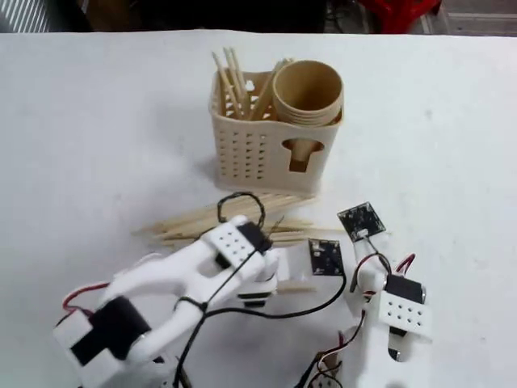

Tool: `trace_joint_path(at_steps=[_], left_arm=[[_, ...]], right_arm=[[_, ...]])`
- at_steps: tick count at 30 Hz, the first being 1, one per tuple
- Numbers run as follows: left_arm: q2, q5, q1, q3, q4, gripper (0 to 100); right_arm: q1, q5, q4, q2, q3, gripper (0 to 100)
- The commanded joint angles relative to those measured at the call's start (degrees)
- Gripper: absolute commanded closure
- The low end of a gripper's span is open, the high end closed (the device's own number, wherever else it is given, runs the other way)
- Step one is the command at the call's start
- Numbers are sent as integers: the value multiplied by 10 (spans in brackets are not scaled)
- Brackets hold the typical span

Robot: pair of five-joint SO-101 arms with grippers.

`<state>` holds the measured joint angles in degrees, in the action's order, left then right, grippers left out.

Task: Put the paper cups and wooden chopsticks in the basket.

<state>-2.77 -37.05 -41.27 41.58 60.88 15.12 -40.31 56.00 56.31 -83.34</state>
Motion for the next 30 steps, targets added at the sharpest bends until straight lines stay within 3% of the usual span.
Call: trace_joint_path(at_steps=[1, 10, 14, 24, 27, 30], left_arm=[[20, 8, 5, -40, 7, 852], [87, -35, 57, -63, -5, 895], [49, -35, 68, -62, -3, 976], [-201, -32, 73, -84, 144, 976], [-280, -29, 74, -159, 217, 976], [-333, 20, 84, -281, 258, 976]], right_arm=[[9, -5, -11, 9, 0, 981], [9, -5, -11, 9, 0, 981], [8, -5, -11, 9, 0, 981], [7, -5, -11, 9, -1, 981], [6, -5, -11, 9, -1, 981], [6, -5, -11, 9, -2, 981]])
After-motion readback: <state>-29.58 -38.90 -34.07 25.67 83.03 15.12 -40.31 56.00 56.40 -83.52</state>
